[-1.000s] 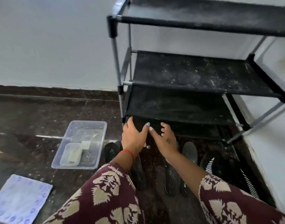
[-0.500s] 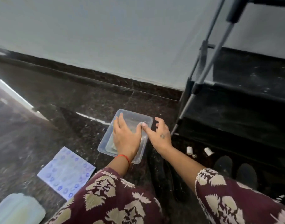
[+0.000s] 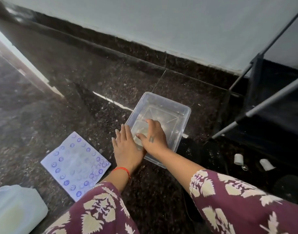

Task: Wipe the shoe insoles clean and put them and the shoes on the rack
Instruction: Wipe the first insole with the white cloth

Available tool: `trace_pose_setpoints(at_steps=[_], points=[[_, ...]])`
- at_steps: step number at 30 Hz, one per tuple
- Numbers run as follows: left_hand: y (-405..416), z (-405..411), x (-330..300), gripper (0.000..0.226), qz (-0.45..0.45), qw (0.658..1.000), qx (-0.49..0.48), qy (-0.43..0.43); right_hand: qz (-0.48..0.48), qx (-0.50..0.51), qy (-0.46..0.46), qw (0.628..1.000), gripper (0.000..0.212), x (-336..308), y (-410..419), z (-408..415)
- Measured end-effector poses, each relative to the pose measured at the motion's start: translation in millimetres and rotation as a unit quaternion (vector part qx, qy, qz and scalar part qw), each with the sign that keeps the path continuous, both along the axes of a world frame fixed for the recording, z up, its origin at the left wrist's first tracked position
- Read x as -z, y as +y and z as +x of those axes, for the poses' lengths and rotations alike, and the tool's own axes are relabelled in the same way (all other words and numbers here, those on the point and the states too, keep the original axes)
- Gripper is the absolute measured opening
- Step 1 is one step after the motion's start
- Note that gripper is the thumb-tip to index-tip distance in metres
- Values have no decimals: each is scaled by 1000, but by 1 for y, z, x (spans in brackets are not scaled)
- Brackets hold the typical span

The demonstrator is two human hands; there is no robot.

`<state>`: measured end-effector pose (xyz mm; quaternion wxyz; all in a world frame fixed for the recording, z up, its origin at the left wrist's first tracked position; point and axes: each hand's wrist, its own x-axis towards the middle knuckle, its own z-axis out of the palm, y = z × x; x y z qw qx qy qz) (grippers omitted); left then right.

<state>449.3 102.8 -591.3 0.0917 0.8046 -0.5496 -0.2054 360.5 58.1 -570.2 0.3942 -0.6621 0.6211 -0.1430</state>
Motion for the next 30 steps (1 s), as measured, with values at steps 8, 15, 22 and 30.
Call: trace_pose_setpoints(at_steps=[8, 15, 22, 30], points=[[1, 10, 29, 70, 46, 998, 40, -25, -47, -190, 199, 960, 33, 30, -18, 26], [2, 9, 35, 71, 29, 998, 34, -33, -90, -214, 237, 943, 28, 32, -24, 30], [2, 9, 36, 76, 30, 998, 30, -35, -92, -188, 141, 968, 20, 31, -23, 20], [1, -12, 24, 90, -22, 999, 30, 2, -145, -12, -28, 989, 4, 16, -17, -16]])
